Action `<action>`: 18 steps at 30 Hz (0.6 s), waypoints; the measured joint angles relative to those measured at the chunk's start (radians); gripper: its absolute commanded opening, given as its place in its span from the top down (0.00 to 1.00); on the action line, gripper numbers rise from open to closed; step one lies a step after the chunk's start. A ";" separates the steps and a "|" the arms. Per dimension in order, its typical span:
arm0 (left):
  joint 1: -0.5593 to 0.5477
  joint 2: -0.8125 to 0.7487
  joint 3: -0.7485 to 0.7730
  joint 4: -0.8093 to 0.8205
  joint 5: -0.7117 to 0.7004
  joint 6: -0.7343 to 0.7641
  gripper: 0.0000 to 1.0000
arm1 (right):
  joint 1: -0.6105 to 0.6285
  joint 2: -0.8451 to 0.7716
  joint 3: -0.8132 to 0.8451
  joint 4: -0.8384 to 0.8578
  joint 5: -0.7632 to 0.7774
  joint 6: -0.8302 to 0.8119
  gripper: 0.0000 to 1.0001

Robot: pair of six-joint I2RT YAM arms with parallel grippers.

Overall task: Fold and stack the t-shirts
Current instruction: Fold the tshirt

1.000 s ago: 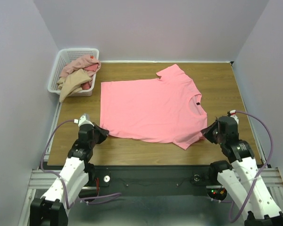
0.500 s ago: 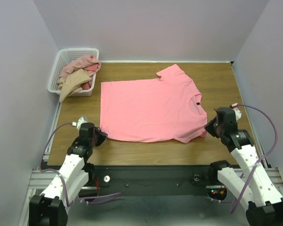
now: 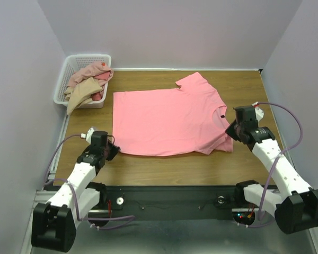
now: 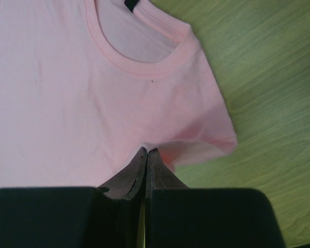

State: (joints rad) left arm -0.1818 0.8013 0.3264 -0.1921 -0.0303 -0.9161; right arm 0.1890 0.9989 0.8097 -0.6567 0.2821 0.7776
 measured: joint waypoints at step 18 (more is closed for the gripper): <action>0.008 0.457 0.275 0.113 0.010 0.040 1.00 | 0.000 0.304 0.212 0.144 0.040 -0.102 0.99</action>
State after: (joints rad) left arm -0.1741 1.2583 0.6010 -0.0788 -0.0204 -0.8764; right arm 0.1890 1.3029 1.0214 -0.5129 0.3218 0.6754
